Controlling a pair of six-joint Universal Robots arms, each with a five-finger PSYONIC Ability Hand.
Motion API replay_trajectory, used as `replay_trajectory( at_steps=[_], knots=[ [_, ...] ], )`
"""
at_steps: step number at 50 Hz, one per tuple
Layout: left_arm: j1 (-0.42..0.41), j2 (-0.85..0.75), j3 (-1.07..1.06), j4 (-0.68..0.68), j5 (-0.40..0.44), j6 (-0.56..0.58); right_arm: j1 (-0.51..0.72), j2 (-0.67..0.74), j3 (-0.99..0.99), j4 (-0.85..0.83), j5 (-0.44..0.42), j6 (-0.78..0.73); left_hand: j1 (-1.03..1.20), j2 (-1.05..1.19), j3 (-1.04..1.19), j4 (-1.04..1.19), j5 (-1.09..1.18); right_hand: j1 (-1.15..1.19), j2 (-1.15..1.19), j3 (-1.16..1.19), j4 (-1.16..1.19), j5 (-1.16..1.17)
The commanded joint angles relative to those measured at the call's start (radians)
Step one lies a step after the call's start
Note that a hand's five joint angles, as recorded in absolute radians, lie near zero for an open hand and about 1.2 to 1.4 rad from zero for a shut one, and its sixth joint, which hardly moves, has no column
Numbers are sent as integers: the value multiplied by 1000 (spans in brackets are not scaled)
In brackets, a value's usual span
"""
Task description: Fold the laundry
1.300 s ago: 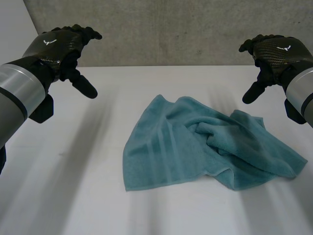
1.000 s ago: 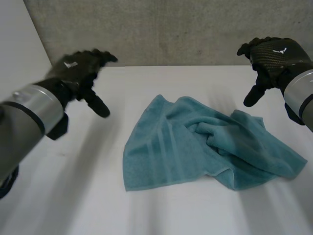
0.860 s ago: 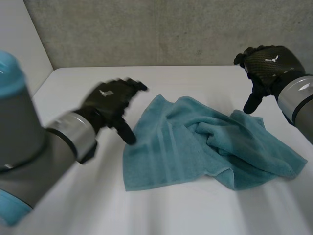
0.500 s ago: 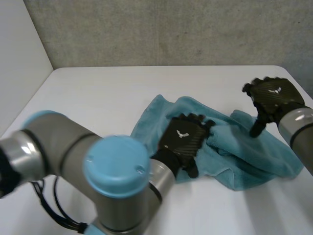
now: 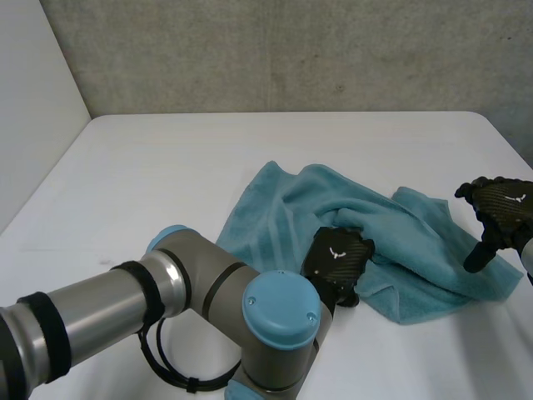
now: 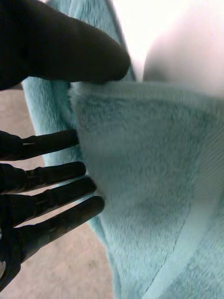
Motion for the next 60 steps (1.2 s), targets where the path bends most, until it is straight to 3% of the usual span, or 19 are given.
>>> replay_trajectory(
  at_steps=[1, 4, 15, 19, 26, 36, 42, 51, 52, 53, 54, 55, 56, 57, 60],
  knots=[
    [28, -9, 9, 50, -43, 60, 3, -4, 6, 3, 0, 0, 223, 235, 238, 235, 242, -38, -49, -43, -60, -61],
    [66, 6, -5, 58, -70, 87, 3, -7, 9, 4, 0, 0, 269, 282, 285, 282, 289, -38, -49, -43, -60, -61],
    [176, 151, -121, 89, -78, 165, 23, -39, 12, 39, -6, 0, 756, 768, 771, 768, 775, -38, -49, -43, -60, -61],
    [236, 221, -184, 89, -78, 244, 49, -62, 10, 98, -52, 3, 757, 769, 772, 769, 776, -38, -49, -43, -60, -61],
    [265, 327, -273, 86, -75, 301, 161, -65, 7, 207, -173, 105, 757, 769, 772, 769, 776, -13, -24, -18, -35, -36],
    [297, 516, -476, 87, -72, 302, 209, 36, -14, 20, -159, 225, 757, 769, 772, 769, 776, -30, -42, -36, -53, -53],
    [328, 595, -563, 84, -72, 302, 327, 139, -77, 15, -155, 270, 757, 769, 772, 769, 776, 34, 23, 29, 12, 11],
    [348, 744, -638, 78, -70, 293, 379, 251, -102, -13, -104, 253, 757, 769, 772, 769, 776, 46, 35, 41, 24, 23],
    [348, 744, -639, 78, -70, 293, 394, 277, -106, -26, -86, 245, 757, 769, 772, 769, 776, 139, 128, 134, 117, 116],
    [350, 764, -646, 78, -70, 293, 411, 297, -116, -37, -58, 233, 757, 769, 772, 769, 776, 399, 387, 393, 377, 376],
    [350, 784, -651, 78, -70, 293, 411, 297, -116, -37, -58, 233, 757, 769, 772, 769, 776, 401, 390, 396, 379, 378],
    [350, 784, -651, 78, -70, 293, 420, 302, -125, -51, -25, 221, 757, 769, 772, 769, 776, 759, 748, 753, 737, 736],
    [350, 804, -655, 78, -72, 293, 420, 302, -125, -51, -24, 221, 757, 769, 772, 769, 776, 762, 751, 757, 740, 739],
    [350, 822, -658, 80, -72, 293, 416, 297, -134, -62, 14, 207, 757, 769, 772, 769, 776, 1120, 1109, 1114, 1098, 1097],
    [353, 843, -660, 78, -72, 295, 404, 257, -143, -73, 69, 185, 757, 769, 772, 769, 776, 1184, 1173, 1179, 1162, 1161]
  ],
)
